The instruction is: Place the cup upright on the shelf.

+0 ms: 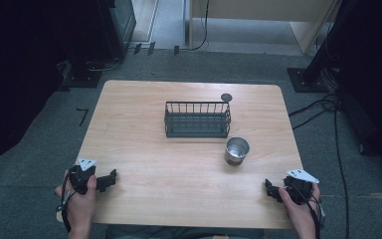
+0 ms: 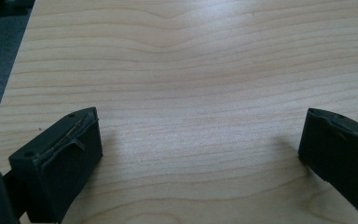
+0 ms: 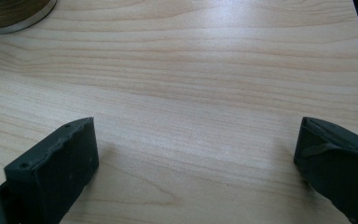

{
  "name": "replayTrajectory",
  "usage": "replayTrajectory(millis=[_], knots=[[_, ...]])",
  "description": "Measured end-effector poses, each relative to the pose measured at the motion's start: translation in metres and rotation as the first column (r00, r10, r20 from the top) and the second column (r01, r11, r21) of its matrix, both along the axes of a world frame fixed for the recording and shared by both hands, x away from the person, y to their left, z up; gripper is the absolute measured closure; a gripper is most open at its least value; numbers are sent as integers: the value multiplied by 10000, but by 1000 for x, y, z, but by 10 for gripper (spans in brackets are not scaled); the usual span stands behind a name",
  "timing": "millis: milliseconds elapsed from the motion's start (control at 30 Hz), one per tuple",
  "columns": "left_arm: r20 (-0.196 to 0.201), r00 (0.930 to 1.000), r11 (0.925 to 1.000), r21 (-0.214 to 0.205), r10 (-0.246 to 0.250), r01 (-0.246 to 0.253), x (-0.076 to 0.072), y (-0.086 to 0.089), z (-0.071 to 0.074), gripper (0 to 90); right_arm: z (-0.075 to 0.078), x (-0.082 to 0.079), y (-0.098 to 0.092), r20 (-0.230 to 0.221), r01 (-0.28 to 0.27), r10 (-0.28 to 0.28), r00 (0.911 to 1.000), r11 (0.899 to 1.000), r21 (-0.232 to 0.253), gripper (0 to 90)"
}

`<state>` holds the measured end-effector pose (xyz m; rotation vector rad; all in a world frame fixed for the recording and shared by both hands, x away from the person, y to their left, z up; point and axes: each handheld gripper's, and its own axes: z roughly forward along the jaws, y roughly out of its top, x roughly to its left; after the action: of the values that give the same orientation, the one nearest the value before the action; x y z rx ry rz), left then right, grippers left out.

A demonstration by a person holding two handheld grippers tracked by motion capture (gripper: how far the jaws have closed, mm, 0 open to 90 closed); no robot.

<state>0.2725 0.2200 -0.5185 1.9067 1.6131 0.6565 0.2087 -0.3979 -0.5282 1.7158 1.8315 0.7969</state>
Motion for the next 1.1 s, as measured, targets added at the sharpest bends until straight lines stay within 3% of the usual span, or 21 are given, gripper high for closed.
replayTrajectory(millis=[300, 767, 1100], knots=[[14, 10000, 10000, -23, 22, -22, 0, 0, 0, 0, 4, -2, 2, -104, 25, -23, 9999, 9999, 169, 0], [11, 10000, 10000, -29, 25, -25, 0, 0, 0, 0, 56, 13, 21, 652, -593, 570, 9962, 9976, 351, 0], [9, 10000, 10000, -27, 23, -23, 0, 0, 0, 0, 77, 25, 33, 808, -999, 966, 9920, 9942, 385, 0]])
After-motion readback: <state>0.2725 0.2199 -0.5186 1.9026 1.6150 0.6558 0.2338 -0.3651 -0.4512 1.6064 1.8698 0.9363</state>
